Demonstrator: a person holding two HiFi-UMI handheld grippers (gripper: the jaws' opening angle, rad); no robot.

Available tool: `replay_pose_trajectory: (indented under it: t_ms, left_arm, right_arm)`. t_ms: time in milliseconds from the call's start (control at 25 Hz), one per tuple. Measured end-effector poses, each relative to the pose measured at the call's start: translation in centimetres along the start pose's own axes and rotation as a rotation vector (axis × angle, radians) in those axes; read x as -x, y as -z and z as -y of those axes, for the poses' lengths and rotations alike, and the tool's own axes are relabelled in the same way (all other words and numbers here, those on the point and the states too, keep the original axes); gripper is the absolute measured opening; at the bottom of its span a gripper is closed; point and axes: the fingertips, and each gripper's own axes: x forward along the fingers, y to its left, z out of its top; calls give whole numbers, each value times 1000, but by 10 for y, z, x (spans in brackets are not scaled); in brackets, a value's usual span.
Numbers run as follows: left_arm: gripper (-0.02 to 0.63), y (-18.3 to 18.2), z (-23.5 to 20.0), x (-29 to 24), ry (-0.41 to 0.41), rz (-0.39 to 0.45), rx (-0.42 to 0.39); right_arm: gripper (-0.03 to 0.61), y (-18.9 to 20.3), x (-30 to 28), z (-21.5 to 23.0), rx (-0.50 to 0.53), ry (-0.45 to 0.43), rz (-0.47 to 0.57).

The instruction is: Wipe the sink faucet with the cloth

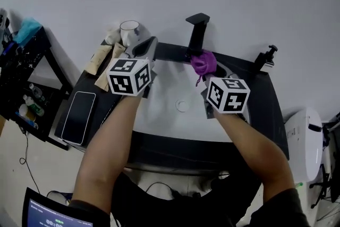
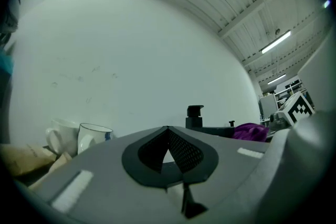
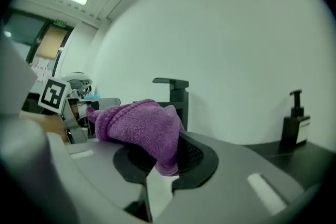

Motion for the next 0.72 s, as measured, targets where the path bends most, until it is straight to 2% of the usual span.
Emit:
replay_pose_trajectory:
  t_ms: [160,240,360,480,600,720]
  left_arm:
    - [17,6,3,0,-7,-25,-17]
    - [17,12,8,1,-7,-49,-55]
    - [17,18,17,2,-11,-87,-115]
    - [17,22,22,4,-24,-112,-143]
    - [17,20,21,7,-37,-108,-142]
    - [17,17,22,12,-66,-100,-143]
  right_arm:
    - [61,-40,36,37,239,90,194]
    - [61,-60,47,58,272,113,282]
    - [61,-60,47,82,203,100,307]
    - [61,-32,44,93,133,111,259]
    - [61,-26,40,91,51,82,217]
    - [61,-15,42,93,60,70,174]
